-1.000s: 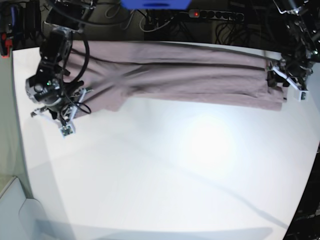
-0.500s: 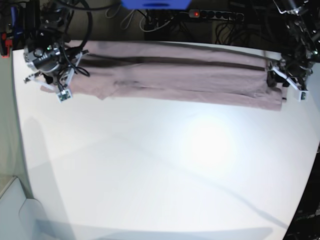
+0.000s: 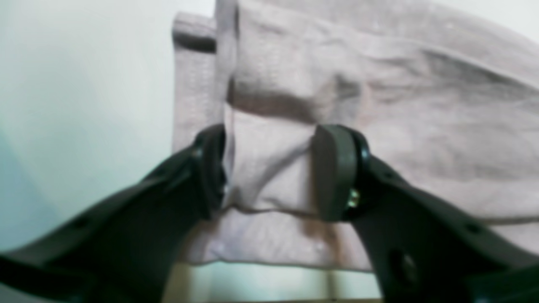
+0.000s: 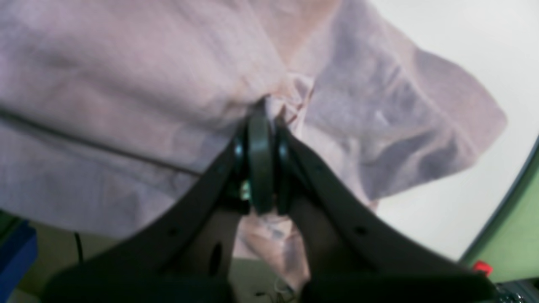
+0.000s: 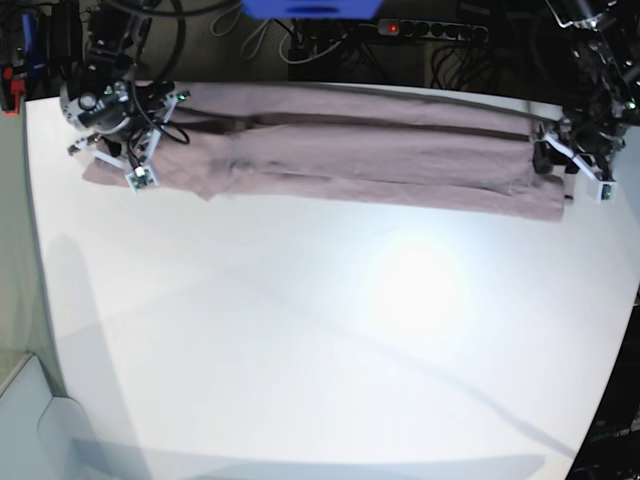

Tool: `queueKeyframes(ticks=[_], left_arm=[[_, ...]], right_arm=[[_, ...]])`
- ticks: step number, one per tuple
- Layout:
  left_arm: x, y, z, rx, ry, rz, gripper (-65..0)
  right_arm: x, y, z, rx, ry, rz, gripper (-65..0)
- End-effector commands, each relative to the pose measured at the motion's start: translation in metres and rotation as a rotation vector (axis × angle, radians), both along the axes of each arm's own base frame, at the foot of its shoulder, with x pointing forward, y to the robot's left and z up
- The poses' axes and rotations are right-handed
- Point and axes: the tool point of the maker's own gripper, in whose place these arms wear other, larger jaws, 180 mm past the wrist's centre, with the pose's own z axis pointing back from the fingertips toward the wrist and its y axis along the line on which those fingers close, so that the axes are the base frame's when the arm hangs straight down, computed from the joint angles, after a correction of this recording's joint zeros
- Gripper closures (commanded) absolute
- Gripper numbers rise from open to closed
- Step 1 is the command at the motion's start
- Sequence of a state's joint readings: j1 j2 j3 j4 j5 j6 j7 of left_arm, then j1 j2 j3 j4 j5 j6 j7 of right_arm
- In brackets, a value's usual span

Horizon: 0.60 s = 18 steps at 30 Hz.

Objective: Layout the t-shirt on the table in an organized manner, then fold the t-shirt properly
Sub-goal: 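Regrasp the folded strip's end with the right gripper and straighten it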

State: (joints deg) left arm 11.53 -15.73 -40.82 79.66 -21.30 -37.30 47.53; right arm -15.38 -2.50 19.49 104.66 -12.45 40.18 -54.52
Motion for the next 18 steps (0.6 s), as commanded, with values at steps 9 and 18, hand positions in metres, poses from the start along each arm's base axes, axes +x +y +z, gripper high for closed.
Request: queueKeyframes(ticks=[9,18], left_arm=[[0.006,0.008,0.009,0.035,0.017,-0.008,-60.4],[0.03,0.003,0.054,0.122,-0.087,-0.061,-61.5]], right_arm=[[0.001,0.003,-0.005,0.017,-0.002,0.001,0.0],[0.0,0.004,-0.018,0.037,0.034,-0.002,0.0]])
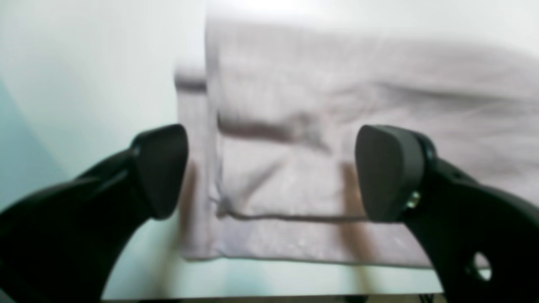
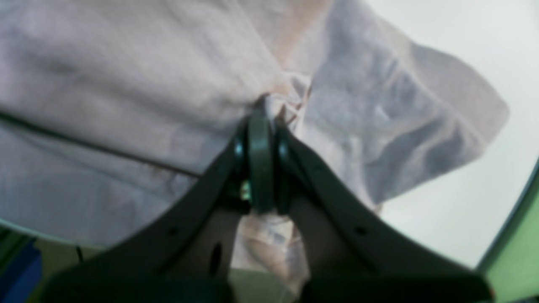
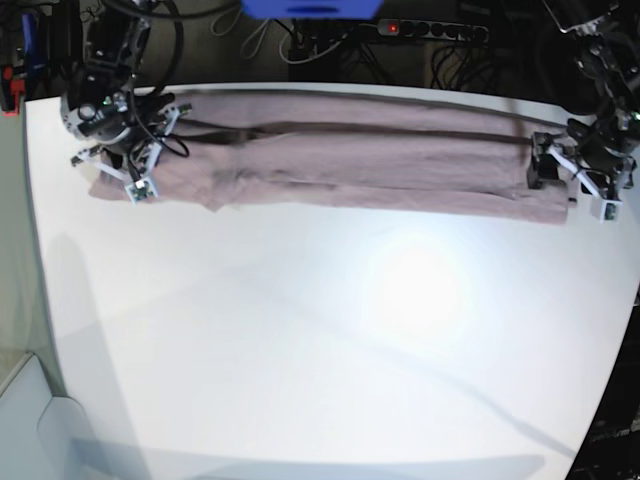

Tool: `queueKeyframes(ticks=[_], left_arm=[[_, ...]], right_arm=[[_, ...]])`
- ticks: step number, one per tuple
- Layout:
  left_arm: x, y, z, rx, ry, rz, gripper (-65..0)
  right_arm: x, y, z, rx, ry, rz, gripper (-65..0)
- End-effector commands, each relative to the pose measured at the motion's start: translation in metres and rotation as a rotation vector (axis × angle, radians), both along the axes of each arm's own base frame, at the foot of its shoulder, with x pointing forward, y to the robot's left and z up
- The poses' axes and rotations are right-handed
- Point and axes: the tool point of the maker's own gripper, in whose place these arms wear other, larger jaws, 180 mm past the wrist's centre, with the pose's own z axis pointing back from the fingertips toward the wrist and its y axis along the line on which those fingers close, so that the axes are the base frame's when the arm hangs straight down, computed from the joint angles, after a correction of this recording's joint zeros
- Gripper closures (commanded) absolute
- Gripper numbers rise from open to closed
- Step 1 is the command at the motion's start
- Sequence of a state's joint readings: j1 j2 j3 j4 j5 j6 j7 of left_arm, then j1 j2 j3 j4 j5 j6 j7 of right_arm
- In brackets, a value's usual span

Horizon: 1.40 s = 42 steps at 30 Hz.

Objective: Layout the t-shirt on the table in an organized manner, then fold the t-shirt properly
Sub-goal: 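Regrasp the folded strip's end with the right gripper and straighten it, then grasp the strip's ends with both grippers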

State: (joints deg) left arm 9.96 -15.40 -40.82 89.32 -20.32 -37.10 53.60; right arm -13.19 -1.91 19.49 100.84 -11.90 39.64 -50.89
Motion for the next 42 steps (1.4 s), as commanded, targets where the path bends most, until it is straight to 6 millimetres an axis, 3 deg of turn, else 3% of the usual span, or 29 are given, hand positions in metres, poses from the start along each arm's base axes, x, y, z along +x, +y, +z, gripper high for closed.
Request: queueKeyframes(ticks=[1,8,12,17,24,29,39,42], left_arm=[[0.014,0.006,0.02,0.03,-0.051,-0.007,-61.5],[0.003,0.051,0.035,0.074,-0.046,0.125,-61.5],[-0.011,0.065,0.023,0.119,0.024,0.156,-61.5],[-0.028,0.064,-0.014,0.08,0.132,0.141,-61.5],[-0.018,0.062,-0.028,0.049,0.128,0.154,-61.5],[-0.012,0.052,-0.028,0.05,0.12,0.116,-61.5],[-0.004,0.053,0.001,0.06,0.052,0.093,-61.5],[-0.002,0.054,0.0,0.057,0.05,0.096,-61.5]], right_arm=[[-0.016,0.001,-0.014,0.001,0.075,-0.001,0.0],[-0.018,0.007,-0.025,0.037,0.072,0.005,0.0],[-0.018,0.008,-0.025,0.039,0.074,0.005,0.0],[-0.018,0.009,-0.025,0.041,0.07,0.004,0.0],[-0.017,0.008,-0.024,0.04,0.067,0.005,0.0],[-0.017,0.008,-0.023,0.039,0.066,0.005,0.0],[-0.014,0.008,-0.022,0.036,0.061,0.007,0.0],[-0.009,0.008,-0.021,0.037,0.053,0.007,0.0]])
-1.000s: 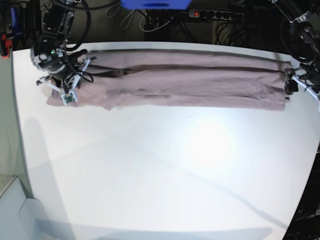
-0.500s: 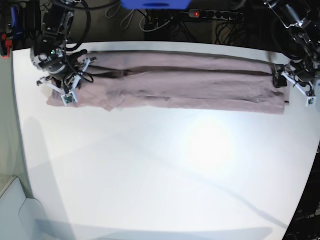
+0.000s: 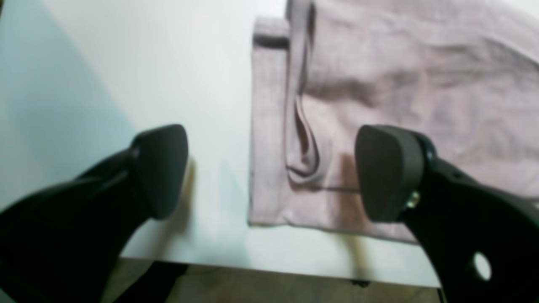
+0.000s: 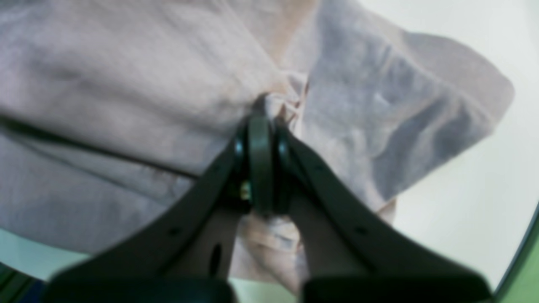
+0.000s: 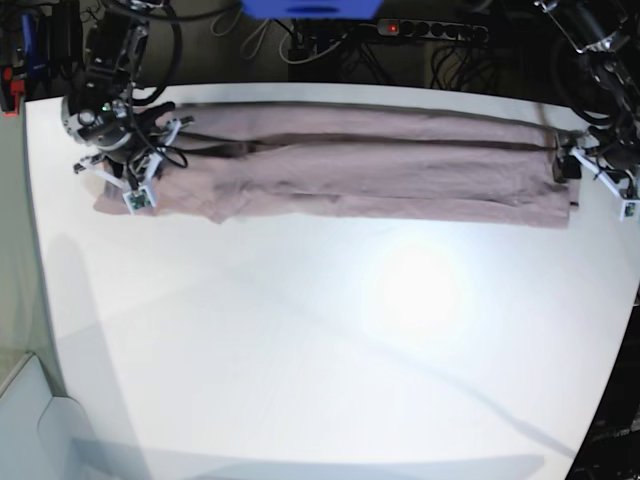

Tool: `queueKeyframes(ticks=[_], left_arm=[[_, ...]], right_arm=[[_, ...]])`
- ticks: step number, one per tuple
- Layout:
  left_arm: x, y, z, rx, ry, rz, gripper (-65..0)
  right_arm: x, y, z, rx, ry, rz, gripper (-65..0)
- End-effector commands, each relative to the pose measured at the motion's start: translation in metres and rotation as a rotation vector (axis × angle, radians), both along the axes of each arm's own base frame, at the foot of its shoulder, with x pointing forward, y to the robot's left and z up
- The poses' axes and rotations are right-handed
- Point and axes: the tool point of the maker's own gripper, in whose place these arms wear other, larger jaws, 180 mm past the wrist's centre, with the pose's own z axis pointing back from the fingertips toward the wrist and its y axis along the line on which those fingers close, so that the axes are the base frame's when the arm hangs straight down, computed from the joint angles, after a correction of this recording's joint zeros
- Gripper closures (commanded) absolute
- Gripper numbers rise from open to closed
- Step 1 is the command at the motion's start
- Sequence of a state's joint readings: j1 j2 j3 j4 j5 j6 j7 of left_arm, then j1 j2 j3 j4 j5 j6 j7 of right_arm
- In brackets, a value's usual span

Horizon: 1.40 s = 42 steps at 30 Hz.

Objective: Layout the t-shirt on the table in an organized manner, then fold the t-shirt properly
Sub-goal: 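Grasp the strip's ends with both grippers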

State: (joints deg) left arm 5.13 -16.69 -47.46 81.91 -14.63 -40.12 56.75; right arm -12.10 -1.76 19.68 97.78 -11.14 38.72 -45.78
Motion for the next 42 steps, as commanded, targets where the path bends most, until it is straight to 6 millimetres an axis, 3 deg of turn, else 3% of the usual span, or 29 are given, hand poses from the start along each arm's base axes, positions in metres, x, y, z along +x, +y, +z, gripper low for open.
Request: queueKeyframes(ticks=[1,13,23,26,32,35,42], left_arm=[[0.009,0.007,0.011,0.012,-0.04,0.001,-61.5],[0.028,0.001,-0.009,-0.087,-0.047,0.039,-61.5],[0.018,-0.006,-0.033,-0.154,-0.011,0.064,-60.9],[0.017,-0.006,-0.033,-0.155,-0.01,0.064,-51.8],[0.018,-0.006,-0.033,-0.156,-0.012,0.065,-12.8],[0.017,-0.005,-0.034,-0.15,-0.006,0.064,0.0],[0.02,-0.005,-0.028,-0.145,-0.017,0.058,-0.3]], right_arm=[[-0.022,0.002,-0.017,-0.017,0.113,0.017,0.0],[-0.021,0.001,-0.017,-0.019,0.112,0.019,0.0],[-0.012,0.0,-0.013,-0.024,0.096,0.018,0.0],[-0.012,0.0,-0.013,-0.024,0.096,0.018,0.0],[-0.012,0.0,-0.013,-0.024,0.094,0.018,0.0],[-0.012,0.0,-0.013,-0.024,0.094,0.018,0.0],[-0.012,0.0,-0.013,-0.024,0.096,0.018,0.0]])
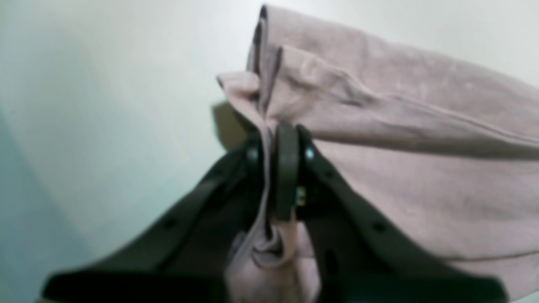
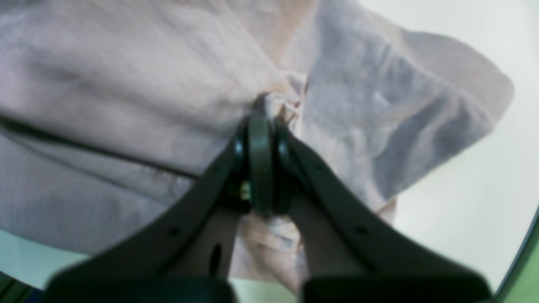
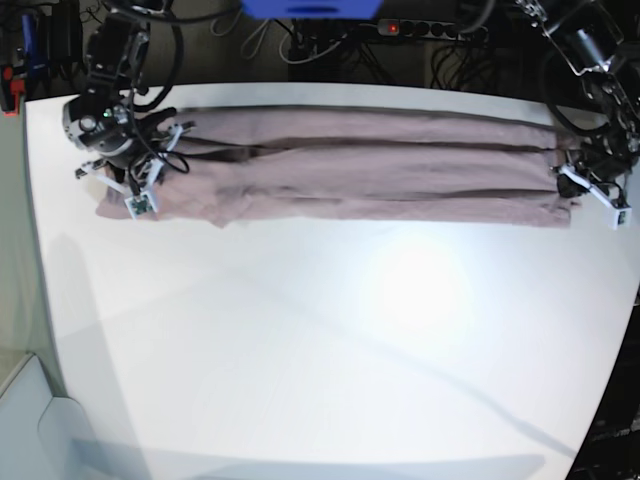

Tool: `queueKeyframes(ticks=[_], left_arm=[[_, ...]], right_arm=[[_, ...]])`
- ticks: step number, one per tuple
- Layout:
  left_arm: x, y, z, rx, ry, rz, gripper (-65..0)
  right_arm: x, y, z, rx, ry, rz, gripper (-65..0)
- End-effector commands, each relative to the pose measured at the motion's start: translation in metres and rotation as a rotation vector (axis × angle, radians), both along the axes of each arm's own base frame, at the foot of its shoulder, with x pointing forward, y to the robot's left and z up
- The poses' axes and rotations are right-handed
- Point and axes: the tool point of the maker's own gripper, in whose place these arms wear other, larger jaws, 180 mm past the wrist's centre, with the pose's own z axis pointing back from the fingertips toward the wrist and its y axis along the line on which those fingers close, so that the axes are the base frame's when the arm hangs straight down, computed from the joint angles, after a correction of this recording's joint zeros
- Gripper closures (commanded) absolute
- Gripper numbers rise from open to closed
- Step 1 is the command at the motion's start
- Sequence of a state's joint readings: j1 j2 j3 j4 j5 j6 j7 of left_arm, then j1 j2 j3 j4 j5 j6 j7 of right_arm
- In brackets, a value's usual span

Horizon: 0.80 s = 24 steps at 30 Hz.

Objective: Layout the t-shirt on the table in an organized manner, then fold the t-shirt properly
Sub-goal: 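Grasp the strip's ends with both grippers, then fold the strip end with the left gripper toward the right gripper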

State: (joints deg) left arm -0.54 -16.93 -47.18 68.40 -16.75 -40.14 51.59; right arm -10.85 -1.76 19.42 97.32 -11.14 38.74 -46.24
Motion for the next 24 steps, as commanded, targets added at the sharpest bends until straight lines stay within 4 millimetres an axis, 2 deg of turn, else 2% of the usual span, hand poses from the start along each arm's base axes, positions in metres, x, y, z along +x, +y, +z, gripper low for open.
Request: queueKeyframes(ticks=[1,7,12,16,20,24], left_arm=[[-0.001,0.007,0.006,0.038,0.021,-0.01,-0.3],[0.016,-0.006,0.04,0.106,-0.085,-0.041,-0.5],[0.022,-0.026,0.05,0.113,-0.132,-0.058,-0.6],[0.018,-0.039,0.051,0.114,-0.096,-0.078,-0.3],[0.016,-0.067,0.059,0.138,-0.099,-0.147,-0.1],[0.01,-0.11,0.071,0.131,-0.145,-0.205,0.0]], right_arm=[[-0.019,-0.001,-0.015,-0.026,0.103,0.015,0.0],[-0.019,-0.001,-0.015,-0.026,0.103,0.015,0.0],[-0.019,-0.001,-0.015,-0.026,0.103,0.015,0.0],[-0.019,-0.001,-0.015,-0.026,0.103,0.015,0.0],[-0.019,-0.001,-0.015,-0.024,0.103,0.015,0.0],[-0.02,-0.001,-0.015,-0.025,0.104,0.015,0.0]])
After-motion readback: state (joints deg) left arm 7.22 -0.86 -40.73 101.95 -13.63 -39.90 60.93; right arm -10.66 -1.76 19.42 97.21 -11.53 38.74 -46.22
